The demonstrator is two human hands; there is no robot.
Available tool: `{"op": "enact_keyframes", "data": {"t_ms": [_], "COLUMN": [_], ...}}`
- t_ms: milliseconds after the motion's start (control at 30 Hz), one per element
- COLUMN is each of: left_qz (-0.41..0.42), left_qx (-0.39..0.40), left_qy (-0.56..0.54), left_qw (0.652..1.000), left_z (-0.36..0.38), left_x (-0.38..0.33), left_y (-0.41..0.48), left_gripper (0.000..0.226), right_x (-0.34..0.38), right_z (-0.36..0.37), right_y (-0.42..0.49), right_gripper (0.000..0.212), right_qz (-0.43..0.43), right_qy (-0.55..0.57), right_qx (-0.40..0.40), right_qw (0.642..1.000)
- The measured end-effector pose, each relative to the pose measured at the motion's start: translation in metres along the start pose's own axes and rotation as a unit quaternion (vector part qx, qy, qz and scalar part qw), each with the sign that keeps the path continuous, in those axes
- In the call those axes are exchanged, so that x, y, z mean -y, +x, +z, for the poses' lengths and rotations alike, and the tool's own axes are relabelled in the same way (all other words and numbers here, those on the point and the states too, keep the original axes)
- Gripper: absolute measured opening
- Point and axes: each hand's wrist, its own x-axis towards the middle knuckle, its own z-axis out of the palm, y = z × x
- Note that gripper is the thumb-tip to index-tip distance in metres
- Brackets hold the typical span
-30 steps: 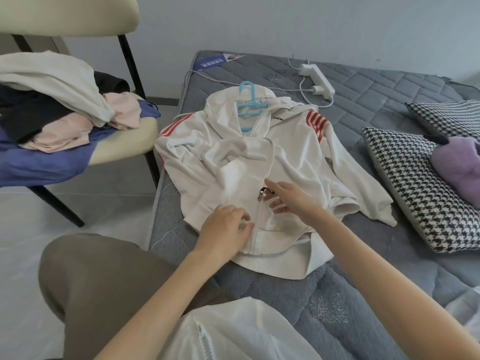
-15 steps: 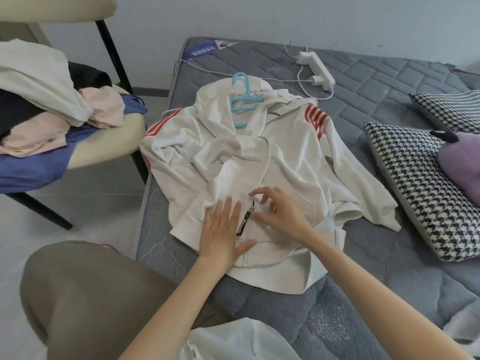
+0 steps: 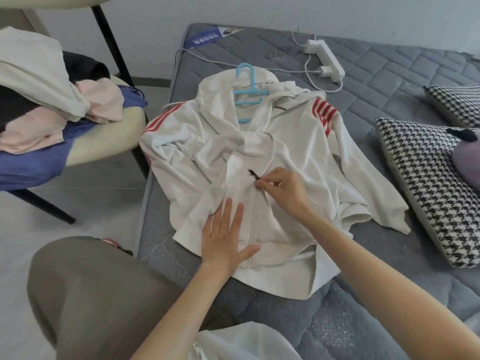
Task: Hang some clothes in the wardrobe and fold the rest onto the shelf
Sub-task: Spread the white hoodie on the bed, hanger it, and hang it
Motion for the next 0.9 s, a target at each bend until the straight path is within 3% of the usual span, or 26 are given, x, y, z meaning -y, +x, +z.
{"op": "enact_keyframes", "data": {"t_ms": [200, 300, 567, 767, 900], "left_qz": [0.002, -0.008, -0.083, -0.051, -0.027], "left_qx": [-0.007, -0.047, -0.181, -0.128, -0.092], "left_qy": [-0.014, -0.036, -0.194, -0.143, -0.14], "left_qw": [1.0, 0.998, 0.961, 0.98, 0.986], "left_z": [0.001, -0.004, -0.073, -0.096, -0.1], "left_x": [0.0, -0.007, -0.049, -0.058, -0.054], "left_y": [0.002, 0.003, 0.07, 0.086, 0.071], "left_gripper": [0.099, 0.096, 0.045, 0.037, 0.037], "right_x": [0.014, 0.028, 0.049, 0.055, 0.058], "right_z": [-0.011, -0.012, -0.043, -0.049, -0.06], "right_y": [0.05, 0.043, 0.033, 0.041, 0.071], "right_gripper": [0.01, 0.009, 0.011, 0.011, 0.01], "right_qz": [0.099, 0.085, 0.048, 0.07, 0.132], "right_qy": [0.058, 0.075, 0.08, 0.136, 0.21], "right_qx": [-0.086, -0.048, 0.025, 0.003, -0.071], "right_qw": [0.99, 0.992, 0.995, 0.988, 0.966]}}
